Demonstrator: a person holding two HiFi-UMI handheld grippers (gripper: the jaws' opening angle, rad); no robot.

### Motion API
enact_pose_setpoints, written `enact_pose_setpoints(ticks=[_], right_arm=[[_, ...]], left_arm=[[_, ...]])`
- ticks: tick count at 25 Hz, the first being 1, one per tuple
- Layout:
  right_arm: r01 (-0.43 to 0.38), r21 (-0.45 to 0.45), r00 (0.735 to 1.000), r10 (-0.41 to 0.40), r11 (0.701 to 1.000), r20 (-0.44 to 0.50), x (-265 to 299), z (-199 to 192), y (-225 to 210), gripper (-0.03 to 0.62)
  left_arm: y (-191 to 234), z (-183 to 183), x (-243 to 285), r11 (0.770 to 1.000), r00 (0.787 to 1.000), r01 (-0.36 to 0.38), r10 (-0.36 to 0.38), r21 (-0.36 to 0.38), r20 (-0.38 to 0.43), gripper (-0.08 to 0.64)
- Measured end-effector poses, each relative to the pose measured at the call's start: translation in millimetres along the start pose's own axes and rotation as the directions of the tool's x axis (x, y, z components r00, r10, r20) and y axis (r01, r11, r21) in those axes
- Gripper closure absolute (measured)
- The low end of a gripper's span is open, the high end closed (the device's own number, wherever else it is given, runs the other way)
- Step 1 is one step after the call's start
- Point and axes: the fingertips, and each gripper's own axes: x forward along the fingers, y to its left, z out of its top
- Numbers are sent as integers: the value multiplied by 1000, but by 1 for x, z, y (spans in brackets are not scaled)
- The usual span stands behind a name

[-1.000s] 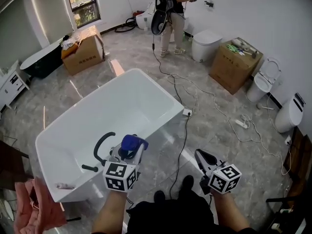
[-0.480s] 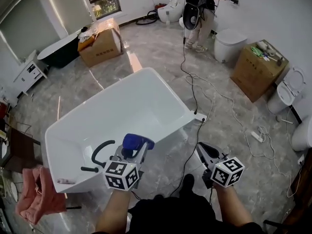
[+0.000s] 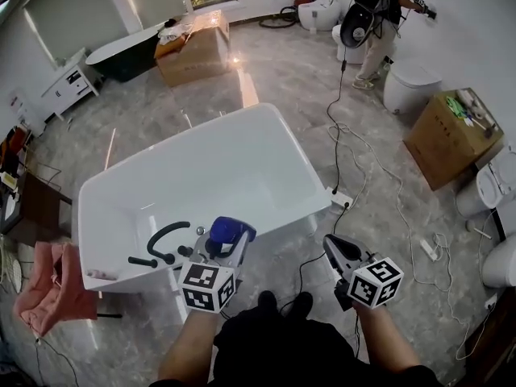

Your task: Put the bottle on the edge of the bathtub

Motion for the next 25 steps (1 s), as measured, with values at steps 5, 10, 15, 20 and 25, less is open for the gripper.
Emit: enact_pose_setpoints(ticks=[5, 10, 15, 20, 25], right_arm=[[3, -8, 1000, -4, 1000, -23, 22, 3, 7, 581], [-1, -16, 998, 0, 1000, -65, 57, -7, 33, 581], [-18, -15, 995, 16, 1000, -97, 78, -23, 58, 581], [-10, -8, 991, 9, 1000, -135, 85, -39, 59, 581], [-17, -3, 988, 16, 1000, -153, 101, -42, 38, 581]], left_arm=[[17, -4, 3, 1000, 1000, 1, -1, 17, 2, 402], [41, -18, -1, 1000, 1000, 22, -22, -1, 2, 402], [55, -37, 4, 999, 998, 48, -48, 3, -27, 402], [67, -60, 12, 999, 997, 43, -45, -26, -62, 402], [72, -74, 31, 999, 996, 39, -41, -33, -82, 402]])
